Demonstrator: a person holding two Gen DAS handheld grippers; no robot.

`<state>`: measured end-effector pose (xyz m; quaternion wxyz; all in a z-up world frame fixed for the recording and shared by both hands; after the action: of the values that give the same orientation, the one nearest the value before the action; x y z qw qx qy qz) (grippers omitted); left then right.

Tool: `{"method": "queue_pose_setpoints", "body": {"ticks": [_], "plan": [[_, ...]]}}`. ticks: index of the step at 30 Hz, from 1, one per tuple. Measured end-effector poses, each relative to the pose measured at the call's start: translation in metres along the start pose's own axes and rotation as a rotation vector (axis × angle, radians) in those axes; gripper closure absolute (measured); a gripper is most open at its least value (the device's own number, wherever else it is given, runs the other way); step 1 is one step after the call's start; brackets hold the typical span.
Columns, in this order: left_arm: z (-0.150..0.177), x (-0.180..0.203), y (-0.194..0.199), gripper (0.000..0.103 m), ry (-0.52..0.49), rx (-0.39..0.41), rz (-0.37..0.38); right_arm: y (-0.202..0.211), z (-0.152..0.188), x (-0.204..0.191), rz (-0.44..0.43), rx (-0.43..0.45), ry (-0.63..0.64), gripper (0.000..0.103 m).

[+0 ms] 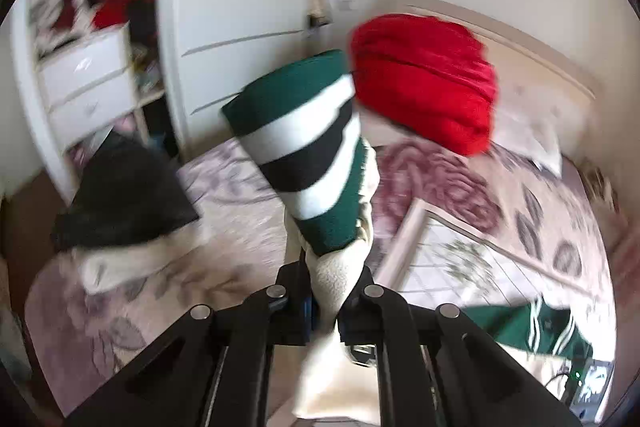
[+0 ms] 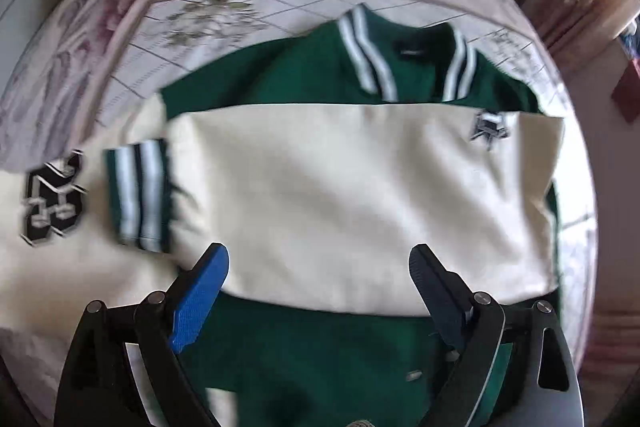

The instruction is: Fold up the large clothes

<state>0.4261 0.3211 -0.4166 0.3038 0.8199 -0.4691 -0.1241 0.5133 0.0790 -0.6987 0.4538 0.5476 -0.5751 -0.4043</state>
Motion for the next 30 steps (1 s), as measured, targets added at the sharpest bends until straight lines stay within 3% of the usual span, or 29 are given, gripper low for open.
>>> {"method": "queue_pose_setpoints", "body": {"ticks": [4,9,15,19,22,26,30], "plan": [[0.012,0.080,0.016,0.098,-0.130,0.007,0.067,-0.005,0.002,0.037,0.010,0.015,-0.008,0.010],[0.054,0.193,0.031,0.099,-0.256,-0.046,0.186,-0.011,0.016,0.096,-0.022,0.000,-0.095,0.010],[0.131,0.339,0.049,0.099,-0.374,-0.159,0.350,-0.027,0.069,0.217,-0.058,-0.088,-0.295,0.010],[0.202,0.431,0.056,0.099,-0.483,-0.240,0.433,-0.040,0.112,0.293,-0.068,-0.143,-0.412,0.010],[0.257,0.472,0.049,0.098,-0.575,-0.315,0.444,-0.050,0.137,0.333,-0.076,-0.174,-0.463,0.010],[0.318,0.491,0.041,0.096,-0.673,-0.440,0.416,-0.056,0.159,0.372,-0.090,-0.190,-0.506,0.010],[0.333,0.490,0.051,0.081,-0.667,-0.481,0.441,-0.055,0.169,0.395,-0.139,-0.181,-0.559,0.010]]}}
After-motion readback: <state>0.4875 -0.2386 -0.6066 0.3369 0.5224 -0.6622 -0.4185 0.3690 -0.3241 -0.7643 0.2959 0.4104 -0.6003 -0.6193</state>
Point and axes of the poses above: each gripper's, at about its wrist camera, not at the fingertips, and y roughly against the way its jaws point, x to its right, z to its underside, the point moved 10 cm from there along -y, roughly the way its jaws point, and after that the axes turned 2 degrees about x, right-handed, at the moved point
